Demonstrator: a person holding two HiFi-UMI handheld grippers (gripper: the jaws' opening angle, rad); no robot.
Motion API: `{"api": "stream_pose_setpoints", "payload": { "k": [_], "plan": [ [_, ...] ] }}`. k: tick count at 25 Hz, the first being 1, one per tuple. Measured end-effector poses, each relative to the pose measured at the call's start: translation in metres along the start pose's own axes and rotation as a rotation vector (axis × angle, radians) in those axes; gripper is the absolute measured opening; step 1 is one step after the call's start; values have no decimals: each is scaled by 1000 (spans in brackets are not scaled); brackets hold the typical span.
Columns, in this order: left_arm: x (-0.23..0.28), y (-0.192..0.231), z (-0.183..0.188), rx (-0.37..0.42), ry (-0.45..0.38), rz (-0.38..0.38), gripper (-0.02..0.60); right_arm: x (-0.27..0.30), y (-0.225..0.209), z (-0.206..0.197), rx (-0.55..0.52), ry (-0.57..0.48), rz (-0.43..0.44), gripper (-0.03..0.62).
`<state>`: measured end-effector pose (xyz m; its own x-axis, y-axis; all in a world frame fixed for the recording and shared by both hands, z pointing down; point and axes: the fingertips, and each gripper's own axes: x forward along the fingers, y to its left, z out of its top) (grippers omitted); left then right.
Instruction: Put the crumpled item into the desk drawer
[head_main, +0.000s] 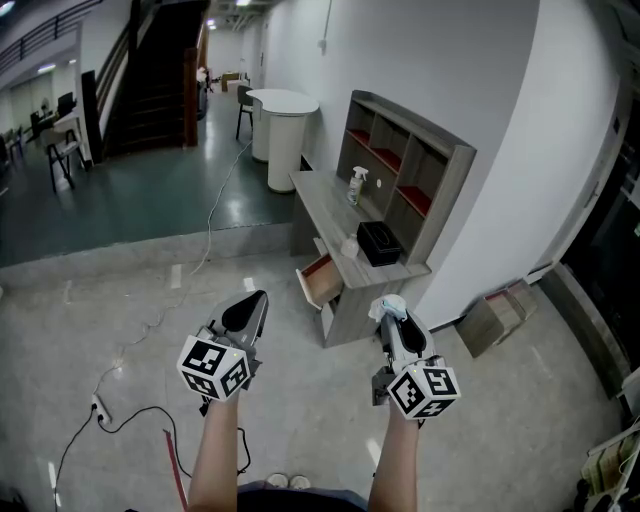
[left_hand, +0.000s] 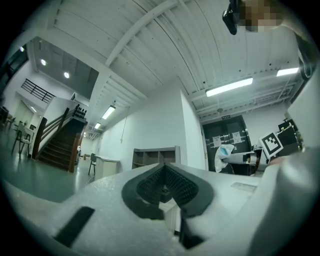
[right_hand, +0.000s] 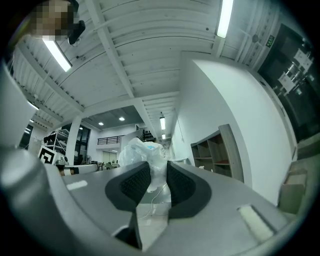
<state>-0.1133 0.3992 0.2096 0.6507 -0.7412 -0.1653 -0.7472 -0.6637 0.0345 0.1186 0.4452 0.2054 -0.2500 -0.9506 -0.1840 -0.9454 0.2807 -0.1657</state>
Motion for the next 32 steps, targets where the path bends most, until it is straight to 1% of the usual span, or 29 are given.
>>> {"api": "stream_pose_setpoints", "payload": {
  "k": [5, 14, 20, 26, 32],
  "plan": [
    [3, 9, -1, -1, -1, -7, 3, 8, 0, 0, 24, -14, -4, 114],
    [8, 41, -7, -8, -11, -12, 3, 28, 5, -10, 20, -29, -32, 119],
    [21, 67, -18, -22, -1, 4, 3, 55, -7, -21, 34, -17, -44, 120],
    [54, 102, -33, -22, 7, 26, 3, 108, -23, -36, 35, -12, -23, 120],
    [113, 161, -57, -17, 17, 80, 3, 198, -57, -57, 33, -15, 10, 120]
  ]
}}
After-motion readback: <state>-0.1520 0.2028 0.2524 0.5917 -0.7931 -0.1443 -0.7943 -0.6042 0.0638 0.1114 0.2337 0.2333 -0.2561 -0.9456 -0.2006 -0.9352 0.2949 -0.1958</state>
